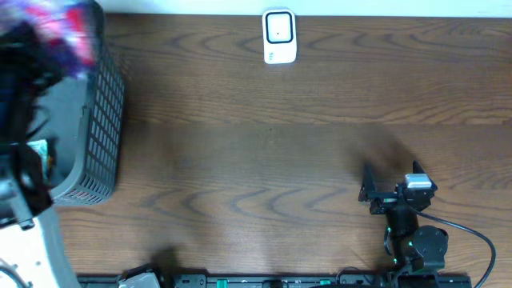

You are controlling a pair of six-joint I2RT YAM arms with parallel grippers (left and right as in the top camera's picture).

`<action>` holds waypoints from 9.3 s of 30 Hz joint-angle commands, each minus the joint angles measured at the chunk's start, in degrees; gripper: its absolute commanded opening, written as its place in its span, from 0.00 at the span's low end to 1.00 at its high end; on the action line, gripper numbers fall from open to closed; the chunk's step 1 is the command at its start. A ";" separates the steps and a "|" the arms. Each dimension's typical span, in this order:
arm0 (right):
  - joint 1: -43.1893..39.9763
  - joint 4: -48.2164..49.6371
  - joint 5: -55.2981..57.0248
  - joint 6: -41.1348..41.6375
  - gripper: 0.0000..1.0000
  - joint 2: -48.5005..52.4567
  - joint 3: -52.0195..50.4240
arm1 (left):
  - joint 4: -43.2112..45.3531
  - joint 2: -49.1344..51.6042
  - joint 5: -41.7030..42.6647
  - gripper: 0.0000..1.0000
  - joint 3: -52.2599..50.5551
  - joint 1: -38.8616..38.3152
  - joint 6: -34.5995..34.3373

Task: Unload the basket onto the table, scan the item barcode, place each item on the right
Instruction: 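Lift the purple package out and place it on the table centre, then reach the left gripper into the basket and grasp the green wipes pack, then carry the green pack out and set it right of the purple package, then reach the left gripper into the basket and grasp the orange snack box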

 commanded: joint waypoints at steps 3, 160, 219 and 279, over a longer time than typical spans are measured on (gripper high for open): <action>-0.24 -0.24 0.35 0.17 0.99 -0.22 -0.11 | -0.44 3.69 7.61 0.07 -0.74 -18.64 -1.09; -0.24 -0.24 0.35 0.17 0.99 -0.22 -0.11 | -5.14 34.32 -25.94 0.98 -8.15 9.97 18.25; -0.24 -0.24 0.35 0.17 0.99 -0.22 -0.11 | 4.13 3.13 1.36 0.07 -6.73 -13.31 -6.99; -0.24 -0.22 0.35 0.17 0.99 -0.22 -0.11 | -2.89 7.85 -13.90 0.69 -5.84 7.98 3.17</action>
